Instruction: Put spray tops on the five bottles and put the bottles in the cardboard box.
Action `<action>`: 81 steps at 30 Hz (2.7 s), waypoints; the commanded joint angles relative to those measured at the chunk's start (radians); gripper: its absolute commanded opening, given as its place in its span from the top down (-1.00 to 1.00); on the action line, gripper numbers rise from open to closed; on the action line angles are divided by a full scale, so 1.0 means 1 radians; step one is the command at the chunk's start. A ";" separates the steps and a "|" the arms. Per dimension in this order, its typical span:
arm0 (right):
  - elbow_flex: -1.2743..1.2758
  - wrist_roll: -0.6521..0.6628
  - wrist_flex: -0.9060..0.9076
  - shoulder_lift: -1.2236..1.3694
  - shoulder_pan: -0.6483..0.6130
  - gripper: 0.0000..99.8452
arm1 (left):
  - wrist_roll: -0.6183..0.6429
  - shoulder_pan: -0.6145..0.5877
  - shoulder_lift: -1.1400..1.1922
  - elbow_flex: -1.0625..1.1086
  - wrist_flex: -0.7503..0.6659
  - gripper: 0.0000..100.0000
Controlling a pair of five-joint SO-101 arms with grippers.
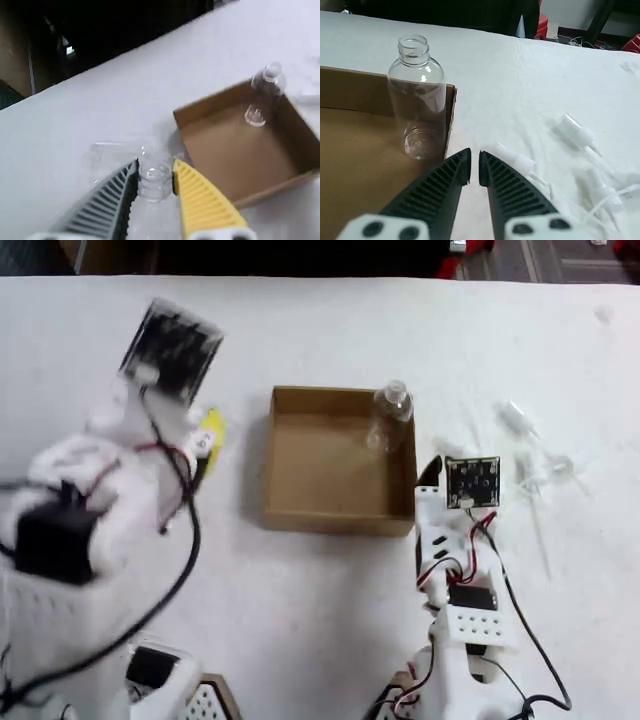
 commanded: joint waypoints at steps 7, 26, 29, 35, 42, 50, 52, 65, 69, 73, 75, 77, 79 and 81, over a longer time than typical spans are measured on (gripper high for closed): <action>-0.032 0.008 -0.022 -0.004 0.042 0.96 | 0.298 0.203 -0.311 0.359 -0.460 0.95; -0.066 -0.158 -0.030 0.004 0.211 0.96 | 0.339 0.461 0.082 0.825 -1.596 0.95; -0.066 -0.158 -0.030 0.004 0.209 0.96 | 0.402 0.461 0.214 0.832 -1.731 0.95; -0.066 -0.158 -0.030 0.005 0.206 0.96 | 0.390 0.461 0.446 0.829 -1.936 0.95; -0.066 -0.160 -0.030 0.005 0.205 0.96 | 0.356 0.495 0.627 0.855 -2.140 0.95; -0.066 -0.163 -0.030 0.005 0.211 0.96 | 0.359 0.501 0.742 0.832 -2.156 0.95; -0.066 -0.161 -0.030 0.005 0.211 0.96 | 0.361 0.503 0.748 0.832 -2.156 0.95; -0.066 -0.158 -0.030 0.005 0.206 0.96 | 0.362 0.503 0.748 0.839 -2.156 0.95; -0.066 -0.158 -0.030 0.005 0.205 0.96 | 0.362 0.503 0.746 0.844 -2.154 0.95; -0.066 -0.158 -0.030 0.005 0.205 0.96 | 0.362 0.504 0.745 0.856 -2.154 0.95; -0.066 -0.158 -0.030 0.005 0.205 0.96 | 0.358 0.504 0.745 0.856 -2.154 0.95; -0.066 -0.158 -0.030 0.005 0.205 0.96 | 0.356 0.504 0.745 0.856 -2.153 0.95; -0.066 -0.158 -0.030 0.005 0.205 0.96 | 0.356 0.504 0.745 0.856 -2.153 0.95; -0.066 -0.158 -0.030 0.005 0.205 0.96 | 0.356 0.504 0.737 0.856 -2.150 0.95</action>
